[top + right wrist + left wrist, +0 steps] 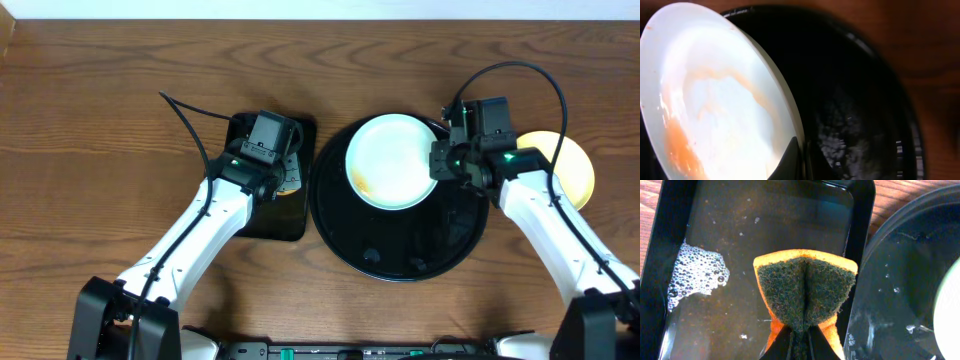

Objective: Clean dirty plates on tray and stack at the side
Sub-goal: 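Carry the pale green plate right and stack it on the yellow plate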

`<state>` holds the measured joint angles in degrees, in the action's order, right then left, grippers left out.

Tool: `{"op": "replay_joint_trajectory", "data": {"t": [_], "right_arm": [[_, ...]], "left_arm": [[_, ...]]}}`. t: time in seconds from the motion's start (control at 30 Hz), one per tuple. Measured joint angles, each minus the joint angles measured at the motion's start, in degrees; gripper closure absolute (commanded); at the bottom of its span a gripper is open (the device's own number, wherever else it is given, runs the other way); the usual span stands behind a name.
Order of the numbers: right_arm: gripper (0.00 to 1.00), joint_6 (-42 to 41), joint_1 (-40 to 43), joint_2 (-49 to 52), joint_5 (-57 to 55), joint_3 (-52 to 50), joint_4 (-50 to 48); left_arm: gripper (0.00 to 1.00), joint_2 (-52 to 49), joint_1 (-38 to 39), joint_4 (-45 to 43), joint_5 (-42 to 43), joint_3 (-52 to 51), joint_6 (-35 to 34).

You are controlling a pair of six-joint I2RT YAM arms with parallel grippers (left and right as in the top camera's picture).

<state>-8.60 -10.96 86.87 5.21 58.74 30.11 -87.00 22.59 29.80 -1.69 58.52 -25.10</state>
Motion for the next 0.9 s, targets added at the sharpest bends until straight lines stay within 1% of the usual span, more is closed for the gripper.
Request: {"op": "replay_joint_trajectory", "data": {"t": [0.23, 0.37, 0.6, 0.9], "right_arm": [[0.99, 6.95, -0.04, -5.2, -3.85, 0.0, -1.4], [0.99, 13.66, -1.27, -7.39, -8.26, 0.0, -2.8], [0.99, 26.05, -7.54, -7.91, -17.84, 0.0, -4.2], [0.99, 31.67, -18.03, -7.91, -35.76, 0.0, -9.22]], "left_arm": [[0.92, 0.0, 0.0, 0.0, 0.0, 0.0, -0.02], [0.92, 0.0, 0.0, 0.0, -0.02, 0.0, -0.02], [0.92, 0.0, 0.0, 0.0, 0.0, 0.0, -0.02], [0.92, 0.0, 0.0, 0.0, 0.0, 0.0, 0.0]]}}
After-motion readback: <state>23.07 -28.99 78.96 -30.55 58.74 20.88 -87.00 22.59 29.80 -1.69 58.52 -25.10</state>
